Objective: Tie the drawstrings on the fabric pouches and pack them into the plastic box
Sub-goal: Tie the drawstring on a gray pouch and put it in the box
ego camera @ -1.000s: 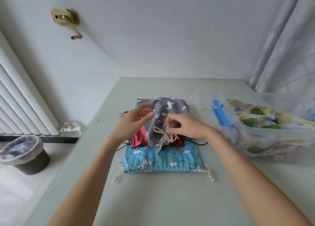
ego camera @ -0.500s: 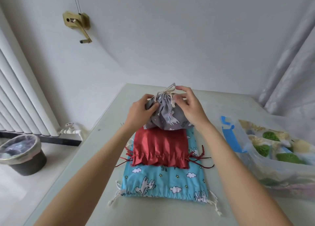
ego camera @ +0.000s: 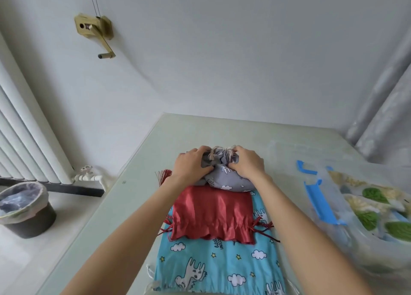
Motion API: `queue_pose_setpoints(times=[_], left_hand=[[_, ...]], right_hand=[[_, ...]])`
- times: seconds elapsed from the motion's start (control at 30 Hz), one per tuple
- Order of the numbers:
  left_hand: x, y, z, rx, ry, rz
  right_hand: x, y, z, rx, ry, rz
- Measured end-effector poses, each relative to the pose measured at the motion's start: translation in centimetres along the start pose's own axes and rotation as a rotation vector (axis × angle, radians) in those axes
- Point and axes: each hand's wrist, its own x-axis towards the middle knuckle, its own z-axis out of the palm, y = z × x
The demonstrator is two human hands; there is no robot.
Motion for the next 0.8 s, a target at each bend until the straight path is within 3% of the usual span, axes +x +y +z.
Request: queue_pose_setpoints(times=[0.13,0.27,0.47,0.63,0.8], left_hand=[[0.1,0.5,-0.3,-0.131,0.074,0.034],[-0.1,1.6,-2.4,-0.283,0.268,0.112],[-1.4,5.4,-7.9,-0.458,0.439,0.277],[-3.2,12.2,-9.5,-0.548,0.425,0.421],[-4.5,20.4,-7.1,-0.549,0.282,0.523]], right_hand=[[-0.8,-0.2,-1.0,0.055,0.141,-0.009],[-2.4,-1.2,-3.8,0.114,0.254,-0.058],[-6.8,-2.1,-12.3,0.201,0.35,-0.271],[-11.1,1.7,-19.9,0.235,0.354,-0.313],[-14.7,9.7,-24.3,0.194,0.279,-0.213]])
